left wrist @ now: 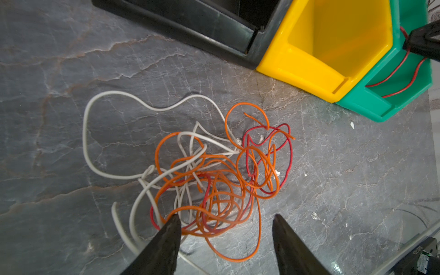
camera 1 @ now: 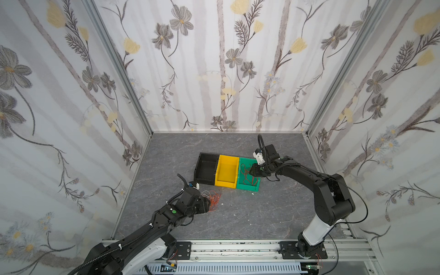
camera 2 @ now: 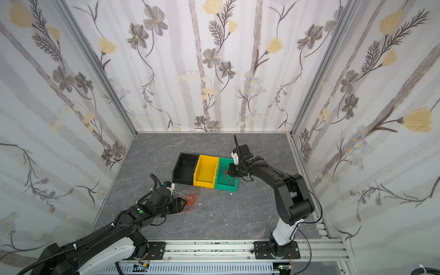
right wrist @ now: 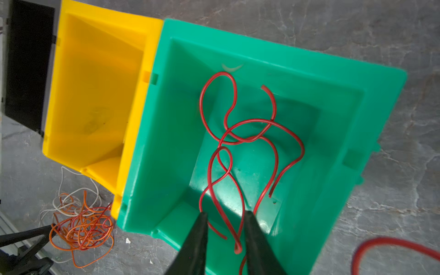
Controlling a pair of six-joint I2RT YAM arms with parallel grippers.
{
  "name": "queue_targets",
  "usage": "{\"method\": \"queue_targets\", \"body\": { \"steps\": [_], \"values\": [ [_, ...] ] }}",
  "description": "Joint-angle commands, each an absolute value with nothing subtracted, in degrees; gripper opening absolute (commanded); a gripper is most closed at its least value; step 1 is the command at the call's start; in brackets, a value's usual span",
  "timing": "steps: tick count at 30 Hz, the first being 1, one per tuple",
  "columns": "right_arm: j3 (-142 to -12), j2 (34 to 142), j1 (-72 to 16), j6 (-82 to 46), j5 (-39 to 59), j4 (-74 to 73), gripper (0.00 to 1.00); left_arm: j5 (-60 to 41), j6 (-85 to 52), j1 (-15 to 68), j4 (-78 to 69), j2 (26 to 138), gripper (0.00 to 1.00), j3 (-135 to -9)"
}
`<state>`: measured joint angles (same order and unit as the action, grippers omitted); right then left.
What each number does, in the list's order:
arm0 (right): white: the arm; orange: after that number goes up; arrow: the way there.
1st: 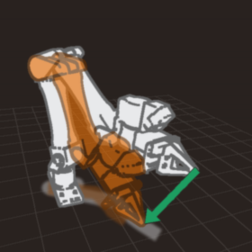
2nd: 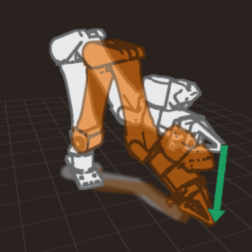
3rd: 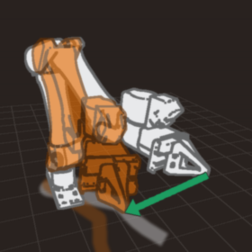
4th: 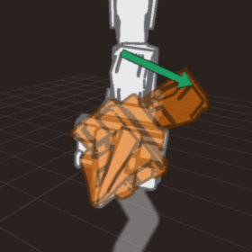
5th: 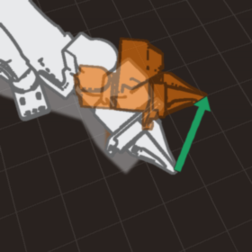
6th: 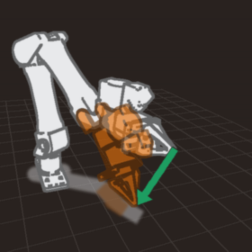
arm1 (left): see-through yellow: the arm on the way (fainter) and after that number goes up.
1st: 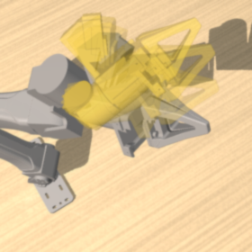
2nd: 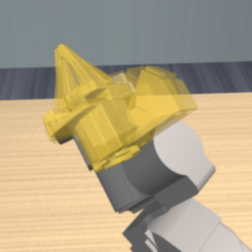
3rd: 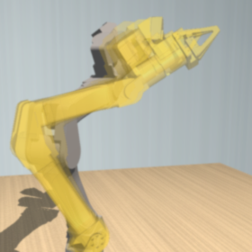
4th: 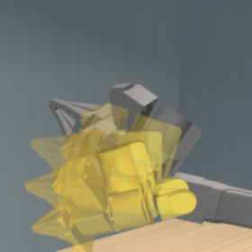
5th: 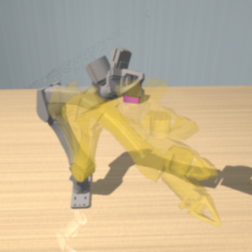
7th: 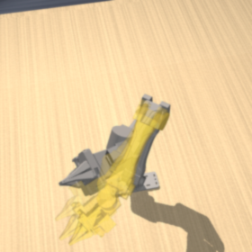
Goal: Untangle the cables
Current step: 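Lower the red wire into the green bin and open the right gripper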
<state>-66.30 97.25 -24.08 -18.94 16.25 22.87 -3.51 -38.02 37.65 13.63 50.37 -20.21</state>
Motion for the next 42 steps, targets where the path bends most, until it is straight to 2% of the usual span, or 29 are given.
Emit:
{"method": "queue_targets", "body": {
  "steps": [1, 7, 14, 19, 23, 27, 30, 34, 39, 42],
  "values": [
    [-67.5, 94.9, -24.4, -18.0, 16.0, 24.5, 0.36, -3.6, -39.0, 37.5, 12.3, 50.2, 0.62, -20.0],
    [-67.5, 89.1, -24.5, -17.7, 13.9, 27.0, 0.46, -3.8, -39.1, 37.6, 12.0, 50.3, 0.63, -20.1],
    [-62.5, 83.7, -21.7, -22.5, 10.9, 26.9, 0.66, -4.0, -39.0, 37.6, 11.4, 50.9, 0.63, -20.3],
    [-57.7, 83.6, -18.1, -27.7, 11.7, 21.7, 0.65, -4.5, -39.2, 37.5, 10.5, 51.6, 0.63, -20.3],
    [-54.1, 84.5, -14.3, -31.8, 13.9, 15.0, 0.59, -4.7, -39.2, 37.6, 10.4, 51.7, 0.63, -20.3],
    [-55.3, 88.0, -13.4, -32.5, 13.8, 13.4, 0.55, -4.7, -39.2, 37.5, 10.3, 51.9, 0.63, -20.4],
    [-56.3, 91.0, -13.1, -33.0, 13.7, 12.0, 0.48, -4.7, -39.3, 37.6, 10.1, 52.2, 0.63, -20.4],
    [-57.8, 94.7, -13.2, -32.7, 13.2, 11.4, 0.34, -4.7, -39.3, 37.6, 10.1, 52.3, 0.63, -20.4],
    [-58.3, 93.8, -14.6, -31.7, 11.4, 11.6, 0.13, -4.5, -39.4, 37.6, 10.0, 52.3, 0.63, -20.2],
    [-59.7, 93.4, -16.2, -30.4, 9.1, 13.7, 0.06, -4.5, -39.4, 37.6, 9.6, 52.4, 0.63, -20.1]
  ]
}}
